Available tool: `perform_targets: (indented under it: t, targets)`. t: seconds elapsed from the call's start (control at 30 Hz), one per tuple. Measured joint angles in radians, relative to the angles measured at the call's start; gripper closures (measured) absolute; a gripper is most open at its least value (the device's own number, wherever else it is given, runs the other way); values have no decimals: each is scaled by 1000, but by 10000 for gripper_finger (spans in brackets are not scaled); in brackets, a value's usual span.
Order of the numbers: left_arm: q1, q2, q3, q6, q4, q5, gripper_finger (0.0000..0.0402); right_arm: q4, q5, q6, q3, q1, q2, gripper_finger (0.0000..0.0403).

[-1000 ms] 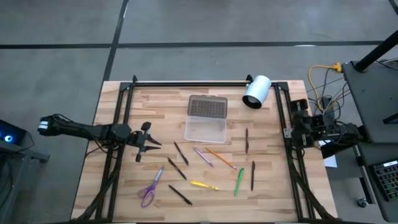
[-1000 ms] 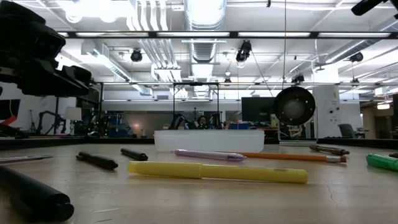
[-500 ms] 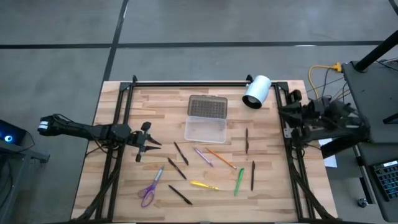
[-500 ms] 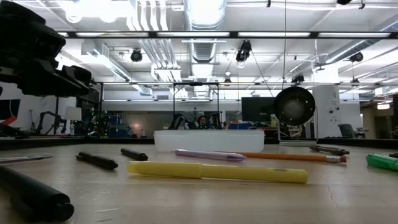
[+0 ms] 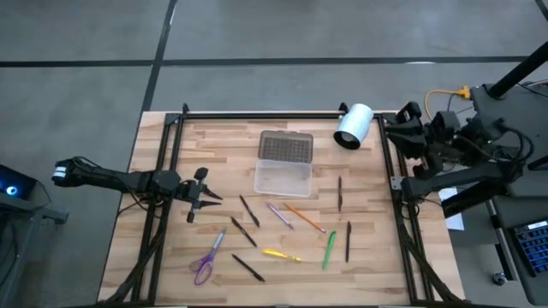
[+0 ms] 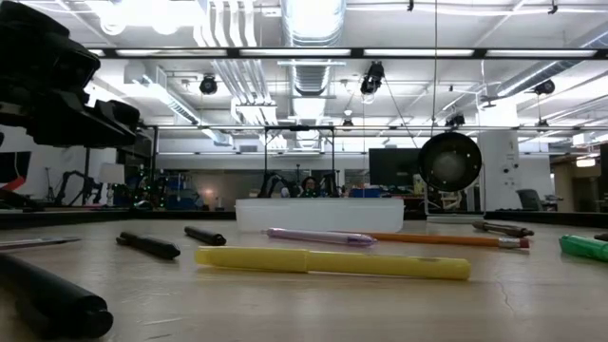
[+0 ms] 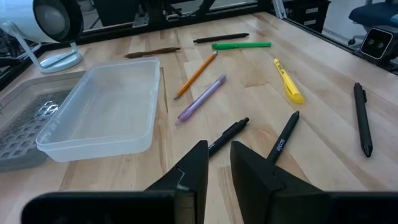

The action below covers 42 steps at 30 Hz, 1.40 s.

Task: Pick & place school supplies into a supply box
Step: Put the pencil into the black supply box

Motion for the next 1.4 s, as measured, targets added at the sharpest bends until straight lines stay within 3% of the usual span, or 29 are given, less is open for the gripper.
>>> perform_targets:
  t: [0.6, 0.9, 1.4]
  targets:
    - [0, 0, 0, 0, 0, 0, 348, 0, -2, -1, 351, 0, 244, 335]
    - [0, 0, 0, 0, 0, 0, 348, 5, -2, -57, 407, 0, 312, 335]
    - [0, 0, 0, 0, 0, 0, 348, -31, -2, 114, 441, 0, 480, 335]
